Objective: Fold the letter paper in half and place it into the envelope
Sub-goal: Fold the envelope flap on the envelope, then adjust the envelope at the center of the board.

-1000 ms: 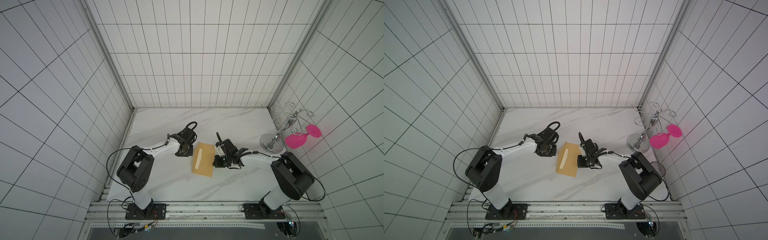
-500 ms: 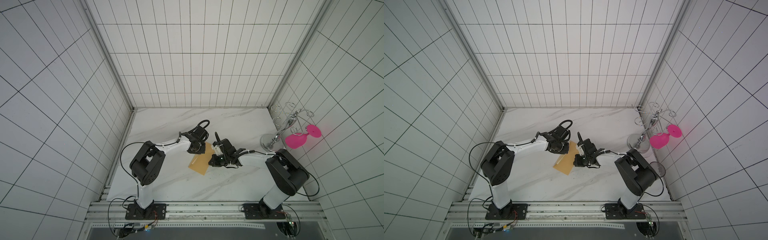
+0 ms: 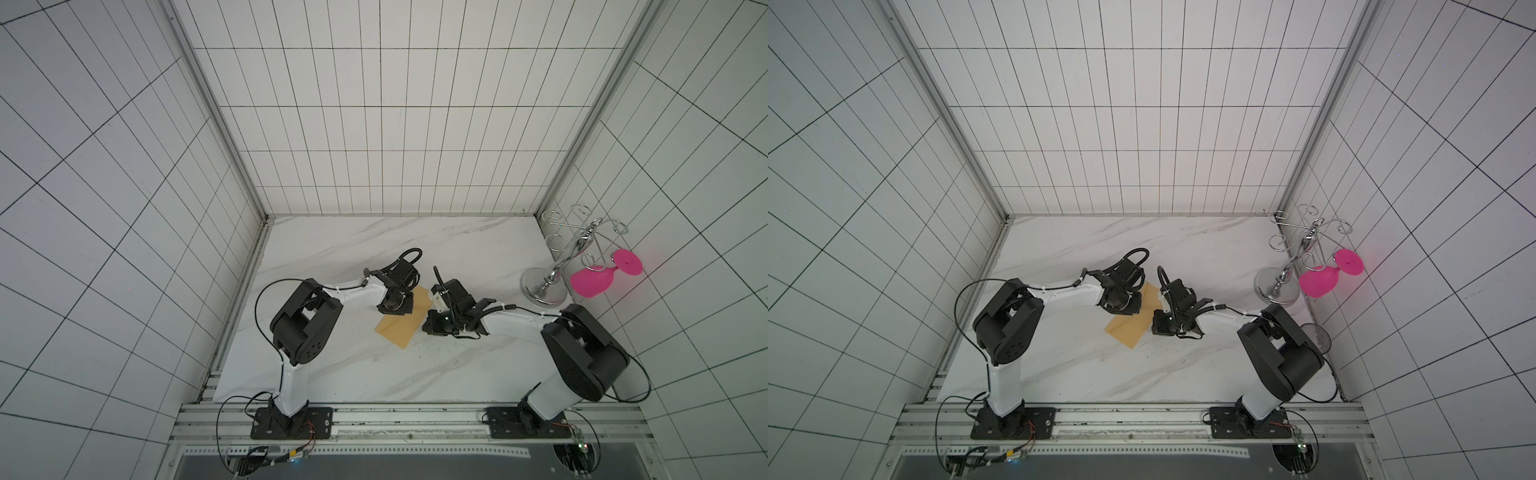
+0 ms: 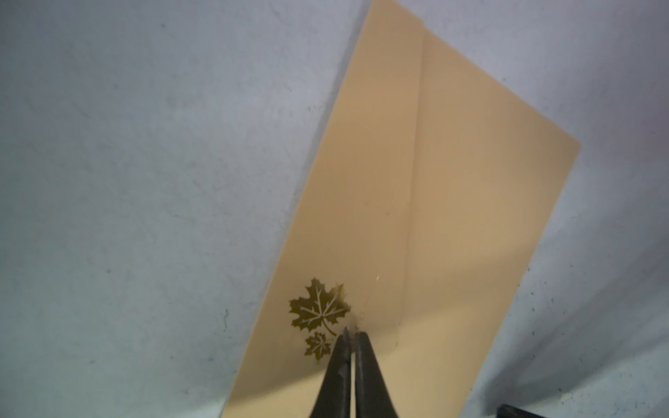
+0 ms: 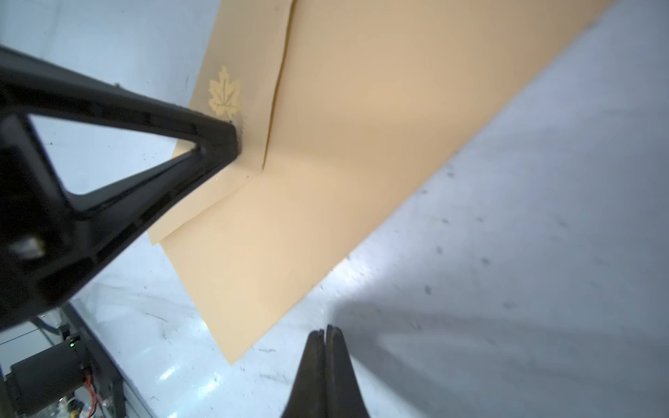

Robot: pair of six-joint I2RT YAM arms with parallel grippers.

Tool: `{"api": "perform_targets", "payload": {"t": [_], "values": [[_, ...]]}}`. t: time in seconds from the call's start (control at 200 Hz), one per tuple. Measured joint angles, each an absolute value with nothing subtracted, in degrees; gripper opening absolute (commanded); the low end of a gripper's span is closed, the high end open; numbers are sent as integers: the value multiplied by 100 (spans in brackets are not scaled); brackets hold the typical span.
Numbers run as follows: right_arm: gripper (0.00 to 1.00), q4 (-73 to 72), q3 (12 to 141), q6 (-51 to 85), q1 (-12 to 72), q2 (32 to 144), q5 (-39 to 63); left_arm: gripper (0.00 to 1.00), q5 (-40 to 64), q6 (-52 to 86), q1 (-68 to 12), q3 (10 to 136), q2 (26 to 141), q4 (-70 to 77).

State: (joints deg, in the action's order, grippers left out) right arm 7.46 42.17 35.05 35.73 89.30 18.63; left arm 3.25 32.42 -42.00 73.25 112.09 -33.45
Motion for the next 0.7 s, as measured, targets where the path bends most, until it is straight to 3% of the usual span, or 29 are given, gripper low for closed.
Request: {"api": "perform_targets", "payload": {"t": [0.15, 0.385, 0.7], "values": [[5, 1470, 4772, 3138, 3284, 8593, 1264, 8, 290, 3203, -4209, 7319, 11203, -3345], [2, 1730, 6593, 2692, 2808, 10206, 1007, 8, 244, 3186, -4235, 7303, 11183, -3345], [0, 1986, 6893, 2475, 2773, 10938, 952, 8, 163, 3098, -4233, 7249, 11098, -3496]]}}
